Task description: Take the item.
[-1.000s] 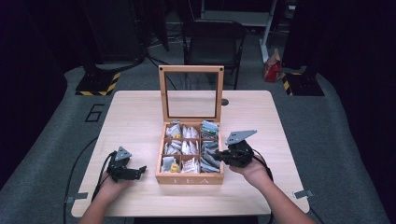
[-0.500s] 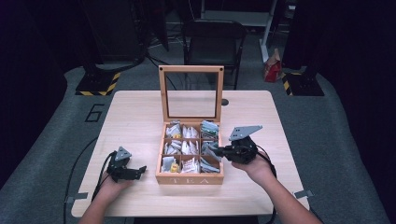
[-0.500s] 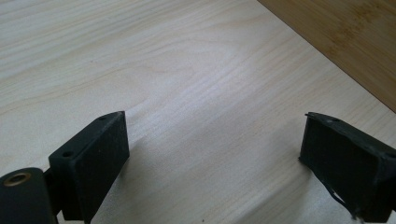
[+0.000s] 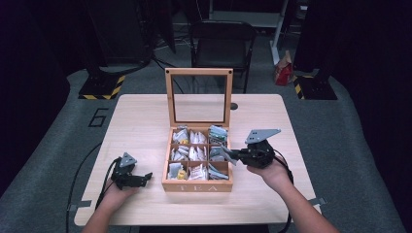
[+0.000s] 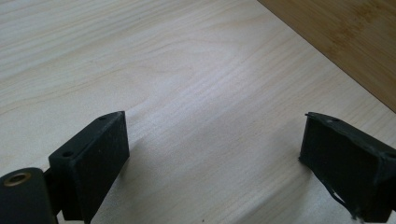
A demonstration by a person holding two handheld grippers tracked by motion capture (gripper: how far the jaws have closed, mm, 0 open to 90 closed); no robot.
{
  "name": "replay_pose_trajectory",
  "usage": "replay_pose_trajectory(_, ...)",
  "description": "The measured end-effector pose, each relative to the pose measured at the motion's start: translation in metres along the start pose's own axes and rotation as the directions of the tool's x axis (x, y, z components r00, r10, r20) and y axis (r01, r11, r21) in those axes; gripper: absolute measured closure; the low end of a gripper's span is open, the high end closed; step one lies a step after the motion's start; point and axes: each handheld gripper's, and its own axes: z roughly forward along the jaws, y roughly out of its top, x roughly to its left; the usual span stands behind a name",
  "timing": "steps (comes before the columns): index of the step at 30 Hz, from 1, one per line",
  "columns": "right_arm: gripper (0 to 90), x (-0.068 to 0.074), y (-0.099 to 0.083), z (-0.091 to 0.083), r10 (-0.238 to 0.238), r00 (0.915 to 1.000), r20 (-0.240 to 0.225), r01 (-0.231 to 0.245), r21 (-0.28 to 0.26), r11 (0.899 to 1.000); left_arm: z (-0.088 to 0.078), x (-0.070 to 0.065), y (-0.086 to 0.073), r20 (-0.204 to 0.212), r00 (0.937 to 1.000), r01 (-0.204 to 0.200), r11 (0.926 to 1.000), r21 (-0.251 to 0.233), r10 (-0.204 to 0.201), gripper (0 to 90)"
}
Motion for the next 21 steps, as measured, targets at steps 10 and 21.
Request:
replay_pose_trajectory(10,89.2,-0.013,-0.009,-0.006,0.027,0.9983,0.051,-0.027,0.003,1.000,-0.001,0.000,0.000,0.005,1.0000,-0.001,1.0000,0.007,0.001,7.5)
replay_pose_trajectory(21,89.0,-0.027,-0.018,-0.017,0.045,0.9916,0.121,-0.046,0.004,0.999,0.000,0.000,0.000,0.000,1.0000,-0.001,1.0000,0.001,0.001,7.5)
